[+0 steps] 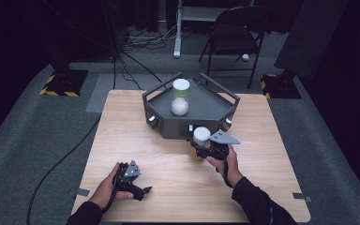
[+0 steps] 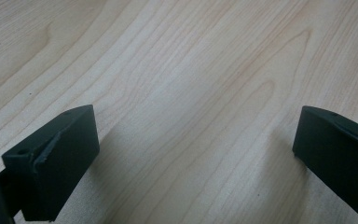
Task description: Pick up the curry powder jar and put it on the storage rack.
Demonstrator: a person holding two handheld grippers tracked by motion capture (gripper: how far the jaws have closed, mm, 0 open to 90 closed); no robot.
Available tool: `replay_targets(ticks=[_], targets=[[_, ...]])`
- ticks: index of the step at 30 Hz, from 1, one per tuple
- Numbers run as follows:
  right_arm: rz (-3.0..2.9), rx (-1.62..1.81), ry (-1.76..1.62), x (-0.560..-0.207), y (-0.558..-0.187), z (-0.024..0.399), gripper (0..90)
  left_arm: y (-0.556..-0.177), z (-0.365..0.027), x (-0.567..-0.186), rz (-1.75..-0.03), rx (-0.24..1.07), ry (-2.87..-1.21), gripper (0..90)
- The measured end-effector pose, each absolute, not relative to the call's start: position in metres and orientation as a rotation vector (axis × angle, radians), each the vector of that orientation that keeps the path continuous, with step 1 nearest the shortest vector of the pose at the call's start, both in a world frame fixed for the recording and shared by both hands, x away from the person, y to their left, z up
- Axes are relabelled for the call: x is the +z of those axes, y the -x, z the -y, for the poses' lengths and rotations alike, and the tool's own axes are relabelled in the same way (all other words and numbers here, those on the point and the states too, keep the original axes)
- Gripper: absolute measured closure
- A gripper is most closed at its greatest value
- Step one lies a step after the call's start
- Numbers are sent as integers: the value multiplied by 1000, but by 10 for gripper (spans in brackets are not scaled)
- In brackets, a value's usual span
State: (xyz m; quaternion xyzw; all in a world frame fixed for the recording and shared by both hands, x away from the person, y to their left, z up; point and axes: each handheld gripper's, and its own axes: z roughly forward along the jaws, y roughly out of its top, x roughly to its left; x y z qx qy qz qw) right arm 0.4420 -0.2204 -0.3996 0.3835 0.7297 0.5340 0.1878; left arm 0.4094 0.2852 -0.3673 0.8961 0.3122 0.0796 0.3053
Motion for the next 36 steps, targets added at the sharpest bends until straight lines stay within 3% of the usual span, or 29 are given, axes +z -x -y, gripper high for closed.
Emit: replay_targets(ticks=[36], targets=[[-1970, 1353, -1148, -268, -444, 225, 345, -409, -285, -367, -830, 213, -2372, 3]])
